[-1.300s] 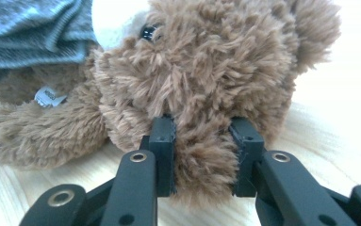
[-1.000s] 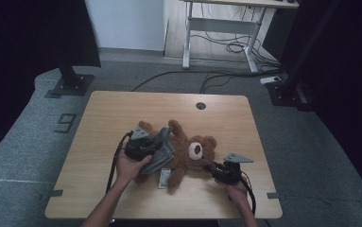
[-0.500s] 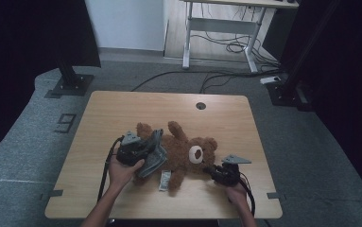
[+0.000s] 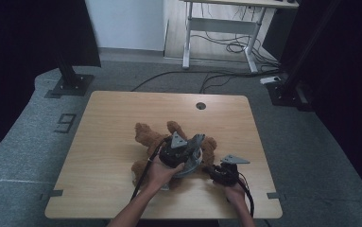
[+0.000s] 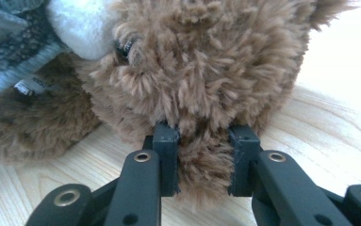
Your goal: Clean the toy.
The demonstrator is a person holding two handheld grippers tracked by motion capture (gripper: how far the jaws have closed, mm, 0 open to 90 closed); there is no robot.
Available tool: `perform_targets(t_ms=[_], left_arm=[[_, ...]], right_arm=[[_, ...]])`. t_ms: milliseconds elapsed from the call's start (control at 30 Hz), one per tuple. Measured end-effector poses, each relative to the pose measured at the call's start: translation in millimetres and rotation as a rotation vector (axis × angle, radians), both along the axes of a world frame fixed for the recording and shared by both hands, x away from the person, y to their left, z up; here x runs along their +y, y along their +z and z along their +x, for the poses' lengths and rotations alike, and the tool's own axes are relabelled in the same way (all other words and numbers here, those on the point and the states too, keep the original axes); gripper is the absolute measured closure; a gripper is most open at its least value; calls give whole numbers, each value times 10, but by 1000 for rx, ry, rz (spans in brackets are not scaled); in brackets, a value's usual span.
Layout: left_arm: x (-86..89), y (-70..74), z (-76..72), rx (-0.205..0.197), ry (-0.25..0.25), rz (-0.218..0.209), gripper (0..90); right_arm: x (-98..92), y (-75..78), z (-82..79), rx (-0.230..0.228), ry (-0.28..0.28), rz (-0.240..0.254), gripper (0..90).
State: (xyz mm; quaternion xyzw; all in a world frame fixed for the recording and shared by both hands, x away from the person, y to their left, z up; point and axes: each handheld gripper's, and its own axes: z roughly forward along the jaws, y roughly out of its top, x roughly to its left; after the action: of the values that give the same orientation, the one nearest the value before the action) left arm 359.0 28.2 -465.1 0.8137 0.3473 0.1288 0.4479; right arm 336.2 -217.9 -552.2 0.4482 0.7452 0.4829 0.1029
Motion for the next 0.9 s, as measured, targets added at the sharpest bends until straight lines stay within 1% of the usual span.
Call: perform_targets(t_ms=[33, 67, 100, 133, 200, 267, 300, 367, 433, 500, 533, 600, 700, 733, 800, 833, 900], left_arm=[[62, -24, 10, 2, 13, 21, 754], [134, -57, 18, 12, 18, 12, 756], [219, -79, 22, 28, 17, -8, 759], [294, -82, 11, 34, 22, -29, 760], [421, -46, -40, 11, 39, -33, 761], [569, 8, -71, -19, 71, -36, 761], [661, 31, -64, -24, 91, -45, 761], [854, 51, -29, -12, 131, -63, 760], [1026, 35, 5, 4, 164, -72, 760], [1150, -15, 19, 16, 194, -66, 760], [1199, -51, 21, 23, 200, -61, 760], [1269, -135, 12, 30, 214, -34, 761], [1355, -261, 20, 61, 228, -1, 763], [1385, -307, 29, 76, 231, 14, 763], [1423, -369, 59, 111, 230, 29, 763], [1446, -403, 80, 130, 230, 25, 763], [1467, -462, 121, 167, 237, 31, 762]], right_arm=[[-8, -3, 1, 3, 3, 7, 705], [-10, -2, 1, 2, 5, 8, 706], [-6, 1, -1, 2, 8, 10, 705], [1, 1, -1, -3, 11, 8, 706], [20, -4, -3, -3, 11, 5, 706], [21, -2, -4, -1, 11, 4, 706], [18, -3, -4, 1, 10, 5, 706], [18, -4, -3, 2, 10, 5, 706], [17, -5, -2, 2, 10, 5, 706], [17, -6, -3, 3, 11, 6, 706], [17, -6, -3, 3, 11, 5, 706], [17, -7, -3, 2, 11, 4, 706], [18, -7, -5, 2, 11, 5, 706], [19, -7, -5, 3, 10, 6, 706], [20, -8, -6, 2, 10, 6, 706], [21, -8, -7, 2, 11, 6, 706], [23, -7, -9, 2, 12, 6, 706]])
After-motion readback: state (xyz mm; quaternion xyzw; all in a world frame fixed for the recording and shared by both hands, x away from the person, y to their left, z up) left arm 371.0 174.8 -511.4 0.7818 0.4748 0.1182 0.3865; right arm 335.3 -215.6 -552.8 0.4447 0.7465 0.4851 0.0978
